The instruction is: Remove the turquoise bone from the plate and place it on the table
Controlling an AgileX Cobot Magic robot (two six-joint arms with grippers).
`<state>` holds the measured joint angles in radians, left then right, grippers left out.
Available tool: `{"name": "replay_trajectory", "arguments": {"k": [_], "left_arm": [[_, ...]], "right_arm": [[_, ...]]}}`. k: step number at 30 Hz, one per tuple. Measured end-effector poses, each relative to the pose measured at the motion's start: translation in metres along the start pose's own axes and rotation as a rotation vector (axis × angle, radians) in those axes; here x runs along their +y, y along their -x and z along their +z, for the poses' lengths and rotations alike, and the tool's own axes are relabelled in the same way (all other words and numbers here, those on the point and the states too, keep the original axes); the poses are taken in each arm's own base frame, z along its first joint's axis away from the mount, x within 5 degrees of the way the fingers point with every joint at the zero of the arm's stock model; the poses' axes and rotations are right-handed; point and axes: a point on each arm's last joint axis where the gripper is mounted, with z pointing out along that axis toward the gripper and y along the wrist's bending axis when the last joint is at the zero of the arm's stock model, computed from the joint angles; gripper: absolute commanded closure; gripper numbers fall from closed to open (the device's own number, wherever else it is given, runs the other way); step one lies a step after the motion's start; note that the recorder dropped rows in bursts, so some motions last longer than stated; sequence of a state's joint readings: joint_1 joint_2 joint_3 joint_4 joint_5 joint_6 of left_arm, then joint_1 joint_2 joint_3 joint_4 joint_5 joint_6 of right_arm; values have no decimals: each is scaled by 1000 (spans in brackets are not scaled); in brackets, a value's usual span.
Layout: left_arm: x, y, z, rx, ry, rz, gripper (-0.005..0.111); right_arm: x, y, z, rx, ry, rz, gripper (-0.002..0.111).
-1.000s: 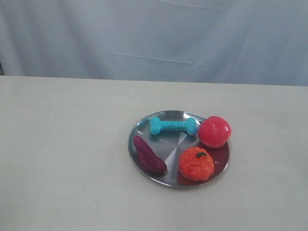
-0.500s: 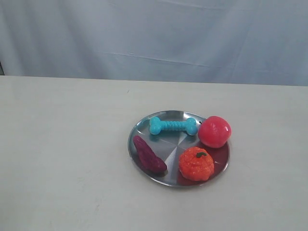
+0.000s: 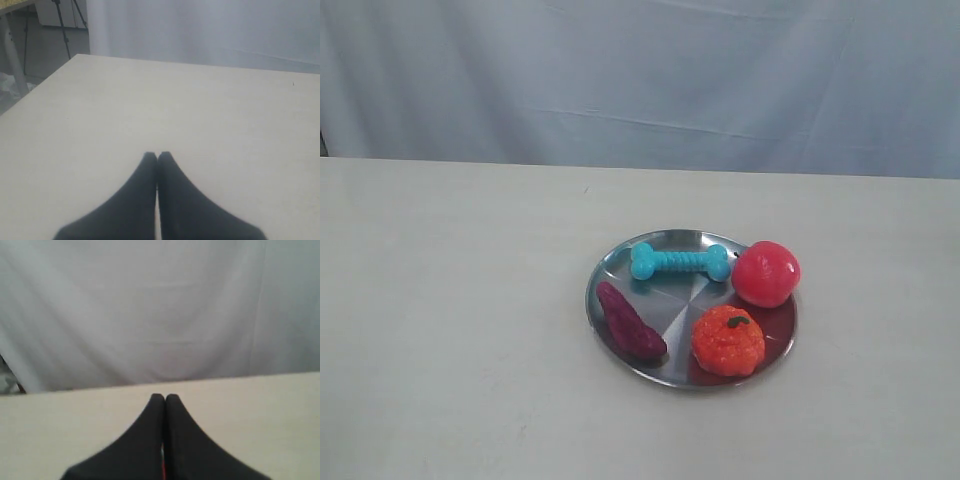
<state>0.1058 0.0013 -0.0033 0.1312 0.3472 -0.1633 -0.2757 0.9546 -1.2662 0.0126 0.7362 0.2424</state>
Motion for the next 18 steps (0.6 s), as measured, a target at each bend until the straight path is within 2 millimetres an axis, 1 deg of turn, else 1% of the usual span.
{"name": "replay_trajectory", "arguments": {"k": [1, 2, 3, 4, 5, 6, 7, 8, 10, 11, 12, 13, 14, 15, 16, 17, 18], "left_arm": [[0, 0, 0, 0, 0, 0, 107], [0, 0, 0, 0, 0, 0, 107], [0, 0, 0, 0, 0, 0, 107], [0, 0, 0, 0, 0, 0, 107], [0, 0, 0, 0, 0, 0, 107], [0, 0, 0, 0, 0, 0, 107], [0, 0, 0, 0, 0, 0, 107], [0, 0, 0, 0, 0, 0, 107], [0, 0, 0, 0, 0, 0, 107], [0, 0, 0, 0, 0, 0, 107], [0, 0, 0, 0, 0, 0, 107], [0, 0, 0, 0, 0, 0, 107], [0, 0, 0, 0, 0, 0, 107], [0, 0, 0, 0, 0, 0, 107], [0, 0, 0, 0, 0, 0, 107], [0, 0, 0, 0, 0, 0, 107], [0, 0, 0, 0, 0, 0, 107]], "right_arm": [[2, 6, 20, 99, -14, -58, 109], [3, 7, 28, 132, -15, -85, 109], [3, 5, 49, 204, -11, -160, 109], [3, 2, 57, 229, -8, -189, 109], [1, -3, 76, 282, -3, -250, 109], [1, -6, 85, 301, -2, -261, 109], [0, -11, 101, 328, 4, -269, 109], [0, -14, 108, 344, 11, -273, 109], [0, -30, 140, 451, 49, -362, 108], [1, -39, 151, 501, 70, -409, 108], [3, -56, 173, 585, 99, -466, 108], [6, -68, 187, 636, 120, -498, 98], [13, -85, 205, 684, 157, -554, 88], [17, -96, 218, 707, 178, -587, 66], [27, -114, 237, 718, 212, -643, 58], [34, -120, 244, 716, 227, -675, 48], [44, -133, 258, 737, 251, -733, 48]]}}
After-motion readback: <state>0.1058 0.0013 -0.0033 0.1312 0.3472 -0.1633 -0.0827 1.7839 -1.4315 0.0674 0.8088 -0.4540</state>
